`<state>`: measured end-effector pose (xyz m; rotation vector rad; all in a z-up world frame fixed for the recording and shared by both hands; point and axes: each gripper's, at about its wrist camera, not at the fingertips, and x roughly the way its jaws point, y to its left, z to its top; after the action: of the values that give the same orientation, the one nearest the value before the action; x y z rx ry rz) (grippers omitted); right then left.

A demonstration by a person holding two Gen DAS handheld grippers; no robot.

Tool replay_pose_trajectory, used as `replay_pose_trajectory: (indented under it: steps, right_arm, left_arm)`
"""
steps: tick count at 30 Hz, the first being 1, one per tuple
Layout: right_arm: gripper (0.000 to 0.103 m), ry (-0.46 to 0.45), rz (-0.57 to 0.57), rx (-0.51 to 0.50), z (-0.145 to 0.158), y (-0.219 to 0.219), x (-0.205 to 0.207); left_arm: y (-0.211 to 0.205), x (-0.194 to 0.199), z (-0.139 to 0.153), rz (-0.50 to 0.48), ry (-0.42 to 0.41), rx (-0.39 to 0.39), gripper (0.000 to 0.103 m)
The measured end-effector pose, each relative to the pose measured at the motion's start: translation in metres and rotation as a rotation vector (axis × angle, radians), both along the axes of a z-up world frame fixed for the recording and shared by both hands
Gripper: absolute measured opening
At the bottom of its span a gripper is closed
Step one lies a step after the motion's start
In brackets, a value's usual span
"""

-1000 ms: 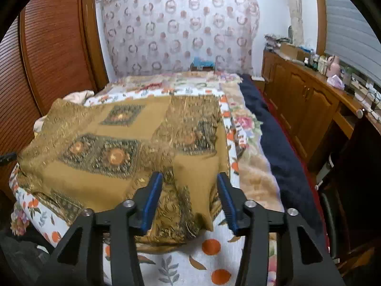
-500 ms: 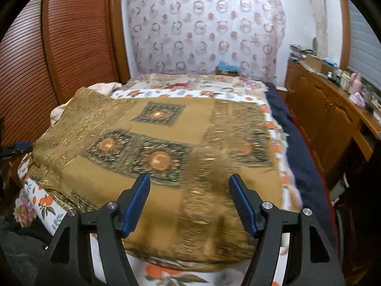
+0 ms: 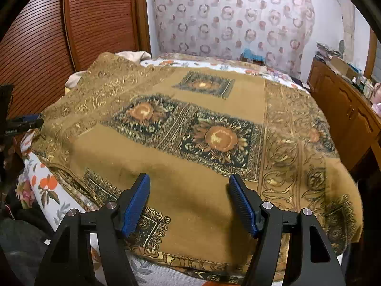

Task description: Fold small clothes

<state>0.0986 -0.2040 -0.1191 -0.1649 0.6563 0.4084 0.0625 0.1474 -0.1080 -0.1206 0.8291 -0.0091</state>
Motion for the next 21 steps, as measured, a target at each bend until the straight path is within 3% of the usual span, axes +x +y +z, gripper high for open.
replay_pose_trajectory:
  steps: [11,15,17,19,21]
  right_arm:
    - [0.079,-0.040,-0.002,-0.025,-0.010,-0.001,0.000]
    - [0.081,-0.054,-0.010,-0.020,-0.018,0.001,-0.005]
    - [0.081,-0.055,-0.009,-0.020,-0.019,0.002,-0.006]
    - [0.081,-0.055,-0.009,-0.020,-0.019,0.002,-0.006]
    - [0.081,-0.054,-0.009,-0.019,-0.019,0.002,-0.006]
  left_arm:
    - [0.008,0.002,0.006,0.025,-0.033,-0.027,0.080]
    - [0.011,0.006,0.001,0.011,-0.037,-0.080,0.080]
    - [0.012,0.008,-0.001,0.003,-0.036,-0.102,0.070]
    - [0.012,0.009,-0.004,-0.004,-0.024,-0.122,0.053]
    - [0.012,0.010,-0.006,-0.011,-0.021,-0.127,0.047]
